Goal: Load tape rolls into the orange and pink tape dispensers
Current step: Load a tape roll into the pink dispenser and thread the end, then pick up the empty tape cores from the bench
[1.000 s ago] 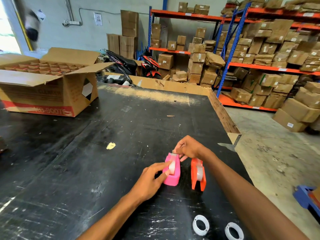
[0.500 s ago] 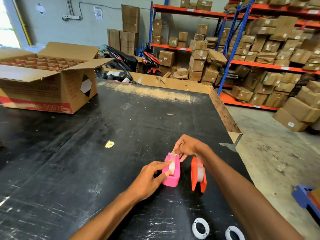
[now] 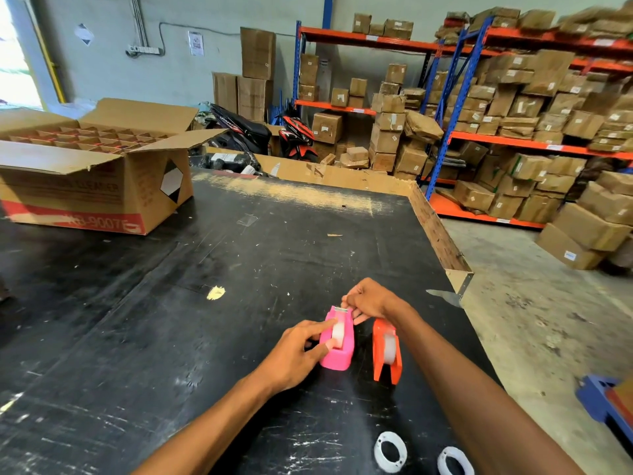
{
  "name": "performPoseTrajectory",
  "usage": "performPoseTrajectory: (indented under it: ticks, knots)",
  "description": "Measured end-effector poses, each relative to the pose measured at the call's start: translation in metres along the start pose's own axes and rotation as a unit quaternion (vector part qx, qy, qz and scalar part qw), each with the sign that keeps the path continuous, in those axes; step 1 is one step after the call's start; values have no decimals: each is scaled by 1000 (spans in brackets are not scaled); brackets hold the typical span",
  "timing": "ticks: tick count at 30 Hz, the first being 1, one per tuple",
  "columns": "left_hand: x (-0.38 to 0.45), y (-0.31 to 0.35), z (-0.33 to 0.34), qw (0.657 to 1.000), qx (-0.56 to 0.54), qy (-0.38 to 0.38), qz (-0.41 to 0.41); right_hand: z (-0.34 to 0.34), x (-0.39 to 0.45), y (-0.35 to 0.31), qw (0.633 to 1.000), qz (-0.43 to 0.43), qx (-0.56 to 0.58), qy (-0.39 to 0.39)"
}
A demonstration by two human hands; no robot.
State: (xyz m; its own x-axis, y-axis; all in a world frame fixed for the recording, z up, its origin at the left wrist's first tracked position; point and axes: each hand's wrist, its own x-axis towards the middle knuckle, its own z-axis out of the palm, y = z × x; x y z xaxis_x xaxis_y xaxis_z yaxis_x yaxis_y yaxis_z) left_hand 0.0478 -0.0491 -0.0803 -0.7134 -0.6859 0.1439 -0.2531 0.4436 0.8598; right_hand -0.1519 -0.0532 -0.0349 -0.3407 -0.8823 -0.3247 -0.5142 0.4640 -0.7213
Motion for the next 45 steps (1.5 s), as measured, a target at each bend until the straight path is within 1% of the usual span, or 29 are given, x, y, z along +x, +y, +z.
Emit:
performPoseTrajectory:
  ticks: [4, 7, 9, 11, 13, 15, 16, 18, 20, 21, 23, 25, 27, 29, 31, 35, 37, 40, 43, 45]
  knots:
    - [4, 0, 0, 1000, 4, -6, -11, -2, -4, 4, 997, -34, -45, 48]
    - [2, 1, -1, 1000, -7, -20, -15, -11, -17, 6, 987, -96, -100, 85]
    - [1, 3, -1, 1000, 1, -4, -17, -20, -32, 8, 973, -139, -139, 117]
    - [-1, 5, -3, 998, 55, 43, 8, -30, -50, 12, 962, -168, -159, 146]
    - [-6, 14, -5, 989, 103, 87, 53, -39, -76, 18, 955, -186, -169, 156]
    - [-11, 30, 0, 979, 134, 105, 108, -48, -107, 29, 952, -193, -183, 152]
    - [-15, 38, 3, 977, 142, 97, 129, -50, -121, 35, 952, -192, -192, 144]
    - [-24, 54, 13, 976, 141, 42, 159, -53, -151, 48, 955, -171, -218, 110]
    - [-35, 64, 26, 976, 122, -50, 176, -50, -179, 62, 957, -133, -254, 48]
    - [-40, 65, 32, 973, 120, -98, 174, -47, -190, 68, 955, -110, -275, 13]
    - [-48, 63, 44, 958, 164, -170, 161, -39, -212, 80, 950, -71, -303, -37]
    - [-55, 57, 54, 939, 226, -211, 149, -28, -230, 89, 945, -53, -318, -51]
    - [-61, 55, 61, 926, 266, -223, 151, -17, -240, 95, 938, -58, -340, -35]
    - [-66, 55, 64, 919, 292, -207, 167, -8, -243, 96, 934, -70, -350, -14]
    - [-69, 52, 62, 923, 288, -189, 168, -2, -241, 92, 936, -76, -343, -9]
    - [-74, 37, 29, 936, 282, -157, 139, 14, -225, 69, 945, -112, -308, -3]
    - [-76, 25, 3, 943, 287, -128, 110, 28, -210, 50, 946, -152, -286, -6]
    - [-75, 9, -37, 944, 312, -85, 61, 50, -183, 18, 935, -214, -283, -18]
    - [-69, -4, -71, 943, 328, -49, 15, 67, -154, -14, 915, -250, -316, 12]
    - [-62, -10, -87, 942, 334, -30, -12, 76, -133, -33, 893, -275, -354, 34]
